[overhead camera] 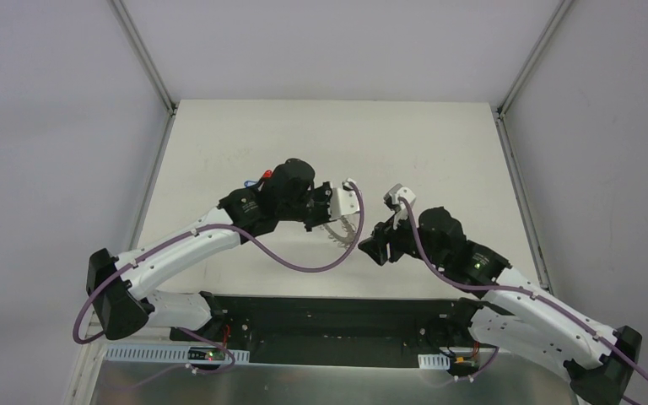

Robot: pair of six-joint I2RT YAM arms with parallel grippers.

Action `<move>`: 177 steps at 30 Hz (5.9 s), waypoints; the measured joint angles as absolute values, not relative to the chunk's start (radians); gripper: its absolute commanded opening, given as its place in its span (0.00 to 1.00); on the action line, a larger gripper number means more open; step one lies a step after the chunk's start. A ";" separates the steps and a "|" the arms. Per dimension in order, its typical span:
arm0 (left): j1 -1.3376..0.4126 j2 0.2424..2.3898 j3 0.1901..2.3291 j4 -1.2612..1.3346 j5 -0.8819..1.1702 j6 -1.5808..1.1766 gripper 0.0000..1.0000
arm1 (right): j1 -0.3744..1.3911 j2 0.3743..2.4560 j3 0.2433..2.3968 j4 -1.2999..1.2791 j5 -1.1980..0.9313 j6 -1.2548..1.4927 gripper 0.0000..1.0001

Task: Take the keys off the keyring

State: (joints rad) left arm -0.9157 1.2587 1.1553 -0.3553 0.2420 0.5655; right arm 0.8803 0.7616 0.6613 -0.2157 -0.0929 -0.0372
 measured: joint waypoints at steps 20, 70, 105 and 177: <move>-0.916 1.110 0.917 -0.115 0.444 0.562 0.00 | 0.879 0.714 0.649 -0.091 -0.192 -0.196 0.46; -0.923 1.095 0.893 -0.056 0.511 0.561 0.00 | 0.875 0.567 0.335 0.423 -0.132 0.133 0.00; -0.937 1.125 0.893 -0.019 0.492 0.568 0.00 | 0.882 0.507 0.234 0.616 -0.030 0.213 0.42; -0.943 1.051 0.878 -0.085 0.555 0.620 0.00 | 0.875 0.619 0.529 0.116 -0.306 -0.117 0.00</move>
